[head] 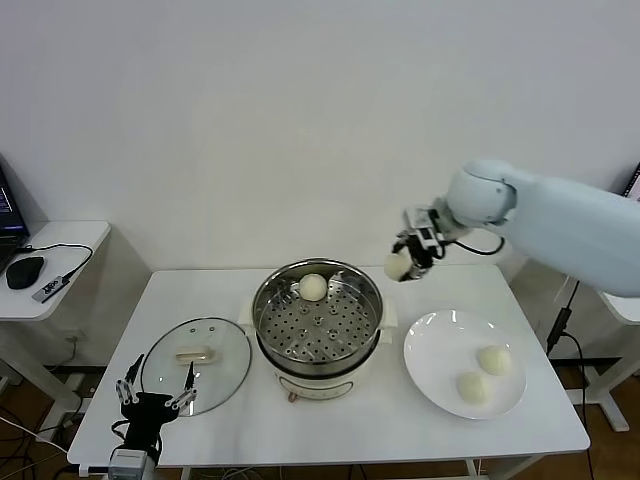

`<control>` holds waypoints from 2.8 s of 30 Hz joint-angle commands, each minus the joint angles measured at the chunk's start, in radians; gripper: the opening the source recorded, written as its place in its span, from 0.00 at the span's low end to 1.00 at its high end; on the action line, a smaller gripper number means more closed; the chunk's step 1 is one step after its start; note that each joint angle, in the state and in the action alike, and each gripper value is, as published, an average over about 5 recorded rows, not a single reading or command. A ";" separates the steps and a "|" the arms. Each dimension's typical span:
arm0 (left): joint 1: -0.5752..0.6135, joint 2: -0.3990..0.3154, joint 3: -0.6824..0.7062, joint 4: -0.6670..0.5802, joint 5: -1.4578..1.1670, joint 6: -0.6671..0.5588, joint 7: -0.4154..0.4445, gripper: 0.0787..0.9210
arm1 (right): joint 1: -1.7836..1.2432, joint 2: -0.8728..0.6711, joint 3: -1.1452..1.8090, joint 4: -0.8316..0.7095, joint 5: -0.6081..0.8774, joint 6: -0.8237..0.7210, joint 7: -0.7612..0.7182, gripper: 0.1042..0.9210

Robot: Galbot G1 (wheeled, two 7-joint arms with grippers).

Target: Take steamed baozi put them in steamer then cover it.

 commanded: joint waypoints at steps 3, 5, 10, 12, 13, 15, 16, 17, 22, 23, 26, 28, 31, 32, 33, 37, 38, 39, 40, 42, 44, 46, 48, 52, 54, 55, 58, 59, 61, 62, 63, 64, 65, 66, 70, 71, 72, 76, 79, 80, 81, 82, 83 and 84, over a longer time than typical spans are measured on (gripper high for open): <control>-0.003 -0.005 0.002 0.001 0.003 0.001 0.001 0.88 | -0.021 0.285 -0.034 -0.038 0.199 -0.111 0.107 0.60; -0.005 -0.008 0.002 0.004 0.004 0.001 0.001 0.88 | -0.045 0.325 -0.032 -0.065 0.207 -0.124 0.123 0.60; -0.008 -0.011 -0.001 0.008 0.006 0.000 0.001 0.88 | -0.109 0.404 -0.027 -0.137 0.201 -0.153 0.148 0.60; -0.006 -0.010 -0.005 0.007 0.005 0.000 0.000 0.88 | -0.131 0.423 -0.028 -0.160 0.191 -0.163 0.151 0.60; -0.005 -0.009 -0.007 0.006 0.005 -0.001 0.000 0.88 | -0.139 0.429 -0.029 -0.167 0.185 -0.166 0.151 0.60; -0.004 -0.008 -0.011 0.007 0.005 -0.001 0.000 0.88 | -0.156 0.440 -0.032 -0.184 0.169 -0.169 0.151 0.60; -0.004 -0.008 -0.011 0.008 0.005 -0.001 0.000 0.88 | -0.163 0.444 -0.034 -0.191 0.163 -0.169 0.152 0.60; -0.004 -0.009 -0.012 0.009 0.005 -0.001 0.000 0.88 | -0.171 0.448 -0.035 -0.198 0.159 -0.169 0.153 0.60; -0.012 -0.012 -0.008 0.017 0.006 -0.001 0.001 0.88 | -0.192 0.459 -0.035 -0.217 0.147 -0.169 0.158 0.60; -0.013 -0.012 -0.007 0.018 0.006 -0.001 0.001 0.88 | -0.194 0.460 -0.036 -0.221 0.142 -0.168 0.160 0.60; -0.017 -0.010 -0.006 0.020 0.006 -0.001 0.001 0.88 | -0.198 0.466 -0.037 -0.237 0.128 -0.165 0.163 0.60; -0.019 -0.009 -0.006 0.022 0.006 -0.001 0.001 0.88 | -0.203 0.471 -0.035 -0.250 0.125 -0.163 0.164 0.60; -0.021 -0.011 -0.004 0.023 0.007 -0.001 0.001 0.88 | -0.214 0.476 -0.031 -0.265 0.124 -0.157 0.163 0.60; -0.021 -0.011 -0.003 0.022 0.007 -0.001 0.001 0.88 | -0.217 0.476 -0.029 -0.268 0.122 -0.155 0.162 0.60; -0.021 -0.012 -0.002 0.022 0.007 -0.001 0.001 0.88 | -0.219 0.476 -0.026 -0.270 0.120 -0.154 0.161 0.60; -0.020 -0.012 -0.003 0.022 0.007 -0.001 0.001 0.88 | -0.210 0.459 -0.022 -0.260 0.110 -0.150 0.150 0.66; -0.020 -0.011 -0.003 0.021 0.007 -0.001 0.001 0.88 | -0.203 0.451 -0.023 -0.253 0.108 -0.149 0.144 0.69; -0.019 -0.011 -0.003 0.021 0.007 -0.001 0.001 0.88 | -0.192 0.438 -0.023 -0.240 0.104 -0.147 0.132 0.73; -0.019 -0.011 -0.004 0.020 0.007 -0.001 0.001 0.88 | -0.178 0.422 -0.023 -0.225 0.099 -0.143 0.117 0.76; -0.017 -0.011 -0.004 0.018 0.007 -0.001 0.002 0.88 | -0.146 0.384 -0.021 -0.187 0.086 -0.131 0.081 0.82; -0.017 -0.011 -0.004 0.017 0.007 -0.001 0.002 0.88 | -0.107 0.332 -0.017 -0.139 0.063 -0.110 0.037 0.86; -0.017 -0.010 -0.004 0.019 0.007 -0.001 0.002 0.88 | -0.071 0.273 -0.012 -0.091 0.043 -0.087 0.001 0.87; -0.021 -0.009 -0.003 0.025 0.007 -0.001 0.003 0.88 | -0.041 0.210 -0.005 -0.047 0.026 -0.066 -0.025 0.88; -0.028 -0.005 -0.004 0.029 0.008 0.001 0.004 0.88 | 0.013 0.068 0.016 0.043 0.012 -0.034 -0.059 0.88; -0.026 0.000 -0.005 0.025 0.009 0.002 0.005 0.88 | 0.032 -0.006 0.025 0.089 0.004 -0.017 -0.076 0.88; -0.024 0.003 -0.006 0.023 0.010 0.002 0.005 0.88 | 0.038 -0.041 0.026 0.110 -0.006 -0.007 -0.086 0.88; -0.021 0.007 -0.007 0.021 0.013 0.003 0.005 0.88 | 0.038 -0.156 0.019 0.166 -0.058 0.036 -0.122 0.88; -0.020 0.007 -0.007 0.020 0.014 0.004 0.006 0.88 | 0.034 -0.201 0.014 0.180 -0.082 0.054 -0.135 0.88; -0.017 0.007 -0.005 0.018 0.017 0.004 0.006 0.88 | 0.023 -0.278 0.004 0.199 -0.129 0.087 -0.155 0.88; -0.015 0.007 -0.004 0.016 0.018 0.004 0.006 0.88 | 0.015 -0.318 -0.001 0.208 -0.158 0.104 -0.166 0.88; -0.013 0.006 -0.002 0.015 0.020 0.003 0.006 0.88 | 0.005 -0.353 -0.004 0.215 -0.181 0.119 -0.173 0.88; -0.012 0.006 -0.001 0.014 0.021 0.003 0.007 0.88 | -0.005 -0.384 -0.006 0.221 -0.204 0.133 -0.180 0.88; -0.011 0.007 0.000 0.014 0.022 0.003 0.007 0.88 | -0.017 -0.417 -0.008 0.227 -0.231 0.147 -0.187 0.88; -0.011 0.007 0.000 0.014 0.023 0.003 0.007 0.88 | -0.029 -0.440 -0.008 0.233 -0.252 0.158 -0.190 0.88; -0.009 0.007 0.001 0.013 0.024 0.003 0.007 0.88 | -0.092 -0.506 -0.006 0.257 -0.333 0.187 -0.190 0.88; -0.009 0.007 0.002 0.013 0.025 0.002 0.007 0.88 | -0.117 -0.518 -0.002 0.261 -0.354 0.192 -0.189 0.88; -0.008 0.007 0.003 0.013 0.025 0.002 0.007 0.88 | -0.147 -0.529 0.006 0.263 -0.376 0.198 -0.186 0.88; -0.008 0.003 0.006 0.019 0.027 0.001 0.007 0.88 | -0.324 -0.563 0.099 0.256 -0.457 0.220 -0.165 0.88; -0.009 0.000 0.009 0.026 0.030 0.000 0.006 0.88 | -0.445 -0.571 0.189 0.239 -0.496 0.231 -0.154 0.88; -0.009 0.000 0.010 0.029 0.031 0.000 0.006 0.88 | -0.473 -0.569 0.210 0.233 -0.505 0.233 -0.152 0.88; -0.009 0.000 0.011 0.032 0.033 0.000 0.006 0.88 | -0.501 -0.566 0.229 0.227 -0.513 0.234 -0.151 0.88; -0.010 -0.001 0.011 0.034 0.034 0.000 0.007 0.88 | -0.529 -0.561 0.247 0.222 -0.520 0.236 -0.150 0.88; -0.010 -0.001 0.012 0.035 0.035 0.000 0.007 0.88 | -0.547 -0.557 0.256 0.218 -0.525 0.237 -0.150 0.88; -0.010 -0.001 0.012 0.037 0.037 0.000 0.007 0.88 | -0.565 -0.551 0.265 0.213 -0.530 0.238 -0.151 0.88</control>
